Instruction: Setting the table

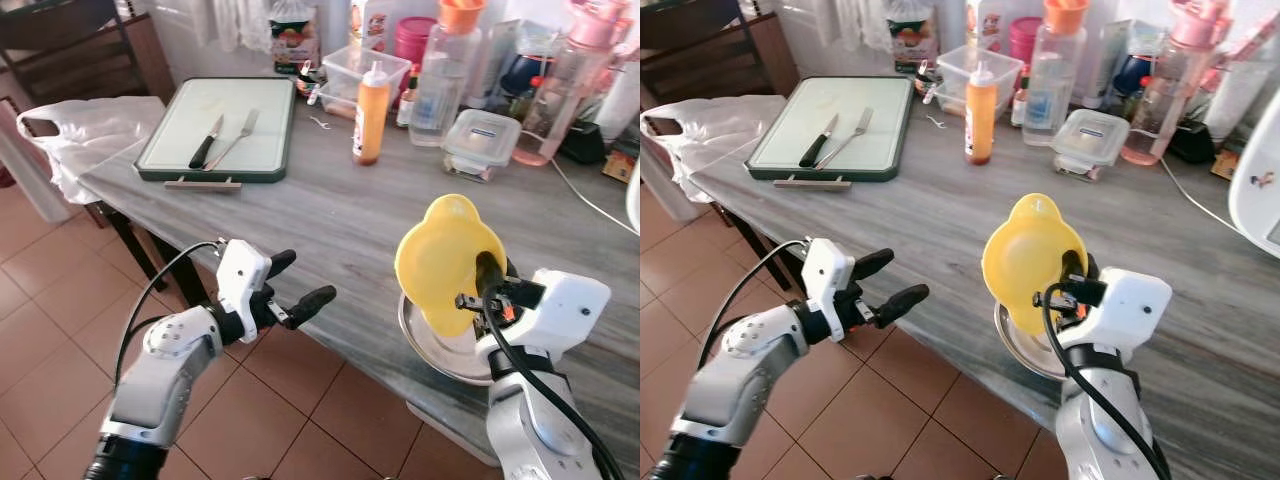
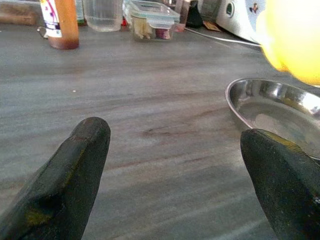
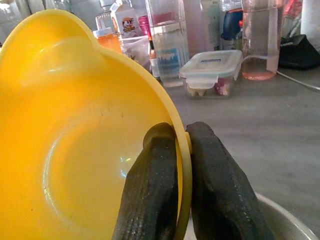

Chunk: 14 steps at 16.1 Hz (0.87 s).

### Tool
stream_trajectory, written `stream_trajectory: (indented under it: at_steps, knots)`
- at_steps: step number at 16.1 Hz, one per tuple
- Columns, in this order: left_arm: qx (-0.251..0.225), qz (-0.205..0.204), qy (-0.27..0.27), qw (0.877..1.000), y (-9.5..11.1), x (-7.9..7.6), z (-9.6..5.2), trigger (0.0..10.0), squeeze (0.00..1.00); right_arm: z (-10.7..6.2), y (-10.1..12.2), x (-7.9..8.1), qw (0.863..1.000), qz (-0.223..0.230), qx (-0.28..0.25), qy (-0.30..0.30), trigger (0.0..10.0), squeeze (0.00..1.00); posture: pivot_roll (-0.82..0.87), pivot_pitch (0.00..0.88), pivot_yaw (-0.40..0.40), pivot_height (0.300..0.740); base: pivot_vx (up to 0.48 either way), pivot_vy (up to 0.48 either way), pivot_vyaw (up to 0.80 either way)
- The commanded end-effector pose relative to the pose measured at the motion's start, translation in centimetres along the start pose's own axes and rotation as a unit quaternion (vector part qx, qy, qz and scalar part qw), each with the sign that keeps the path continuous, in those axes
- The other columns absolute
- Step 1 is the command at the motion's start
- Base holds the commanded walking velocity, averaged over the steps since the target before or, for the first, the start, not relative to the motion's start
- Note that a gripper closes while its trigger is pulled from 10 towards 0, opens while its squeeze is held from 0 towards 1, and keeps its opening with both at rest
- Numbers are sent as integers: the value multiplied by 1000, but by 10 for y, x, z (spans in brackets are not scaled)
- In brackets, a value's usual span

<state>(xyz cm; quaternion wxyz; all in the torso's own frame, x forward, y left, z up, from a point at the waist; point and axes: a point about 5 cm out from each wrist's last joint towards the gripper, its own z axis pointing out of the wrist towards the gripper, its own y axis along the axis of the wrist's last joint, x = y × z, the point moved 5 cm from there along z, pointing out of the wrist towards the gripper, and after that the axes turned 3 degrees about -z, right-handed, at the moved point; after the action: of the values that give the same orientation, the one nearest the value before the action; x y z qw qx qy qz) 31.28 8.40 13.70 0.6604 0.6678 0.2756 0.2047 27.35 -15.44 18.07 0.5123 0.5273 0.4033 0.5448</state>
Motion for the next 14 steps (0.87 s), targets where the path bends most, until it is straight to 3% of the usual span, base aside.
stream_trajectory:
  at_steps: [1,4,8,10,14]
  knots:
    - [11,5,-17,1000,1,-7,-9,10000,0,11,-7,5,1000,0,13,2,10000,0,57,159,-4,740,0,0,0]
    - [20,9,-18,1000,-4,-6,-16,10000,0,29,-12,20,1000,-12,14,24,10000,0,71,160,-6,740,0,0,0]
    - [28,5,-12,1000,-13,0,-20,10000,0,52,-28,20,999,-23,41,12,10000,0,84,154,-9,740,0,0,0]
    - [30,5,-14,999,-18,1,-21,10000,0,65,-23,24,999,-29,30,9,10000,0,87,151,-8,740,0,0,0]
    - [31,6,-17,999,-20,0,-18,10000,0,70,-25,22,999,-32,41,-7,10000,0,87,150,-6,740,0,0,0]
